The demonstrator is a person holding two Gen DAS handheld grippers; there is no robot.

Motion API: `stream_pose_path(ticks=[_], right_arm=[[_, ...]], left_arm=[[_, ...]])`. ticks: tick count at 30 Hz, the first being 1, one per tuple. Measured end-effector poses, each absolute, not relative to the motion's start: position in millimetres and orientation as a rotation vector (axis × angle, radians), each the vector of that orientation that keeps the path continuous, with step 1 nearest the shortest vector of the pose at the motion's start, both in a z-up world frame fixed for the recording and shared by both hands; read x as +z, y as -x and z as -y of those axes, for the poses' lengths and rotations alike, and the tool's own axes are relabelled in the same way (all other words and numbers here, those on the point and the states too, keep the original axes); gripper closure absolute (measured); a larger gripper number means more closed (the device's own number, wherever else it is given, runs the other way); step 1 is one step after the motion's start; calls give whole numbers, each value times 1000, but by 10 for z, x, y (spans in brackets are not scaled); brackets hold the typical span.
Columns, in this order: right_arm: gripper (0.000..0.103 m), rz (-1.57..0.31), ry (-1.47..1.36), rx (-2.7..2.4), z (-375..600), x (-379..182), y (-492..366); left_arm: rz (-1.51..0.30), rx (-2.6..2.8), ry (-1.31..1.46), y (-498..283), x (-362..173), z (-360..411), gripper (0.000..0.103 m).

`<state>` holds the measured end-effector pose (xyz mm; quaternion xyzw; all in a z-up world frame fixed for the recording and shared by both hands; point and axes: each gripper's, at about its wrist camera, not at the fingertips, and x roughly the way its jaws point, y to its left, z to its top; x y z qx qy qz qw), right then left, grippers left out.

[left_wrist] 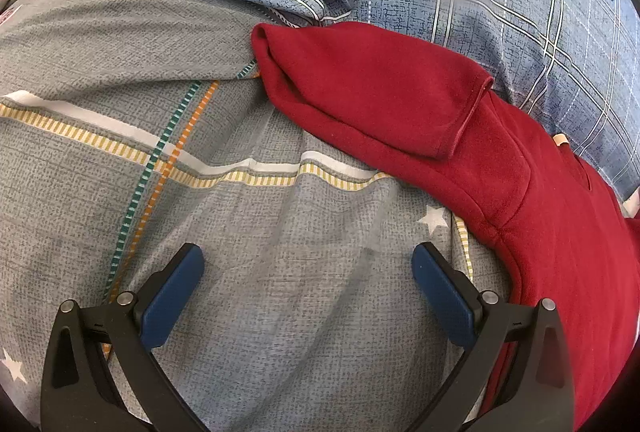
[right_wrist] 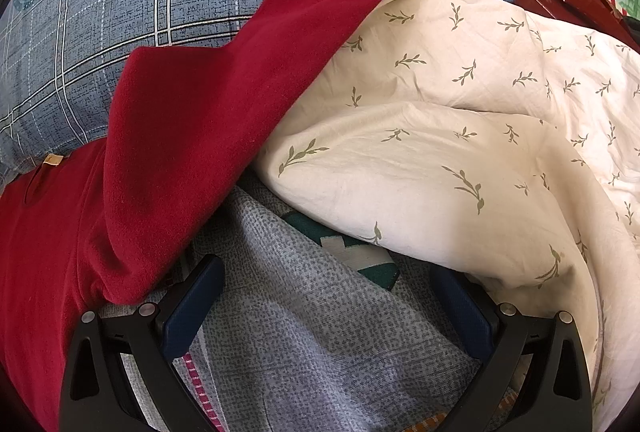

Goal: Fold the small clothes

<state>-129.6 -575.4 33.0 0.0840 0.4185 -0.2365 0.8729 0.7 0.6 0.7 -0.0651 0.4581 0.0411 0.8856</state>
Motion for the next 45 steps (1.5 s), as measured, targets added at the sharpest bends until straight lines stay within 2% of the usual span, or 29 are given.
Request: stream_pose_path(ticks=[11,15,27,36,45], right_arm=[[1,-935,-264,-486,5499,505,1400],[0,-881,-318,-400,5142,735,1598],[0,-847,-287,-209,4196,1128,1742],[0,-834,-251,-155,3769,1126,1608],[0,-838,-219,-129,3579,1068,1538]], left_arm=[[-966,47,107,76,33,17,0],[-977,52,91,235,104,56,0],[-855,-37,26,746,778,485,0],[-815,-114,-41,889,999,970,0],[-813,-121,-46,879,934,1126,0]])
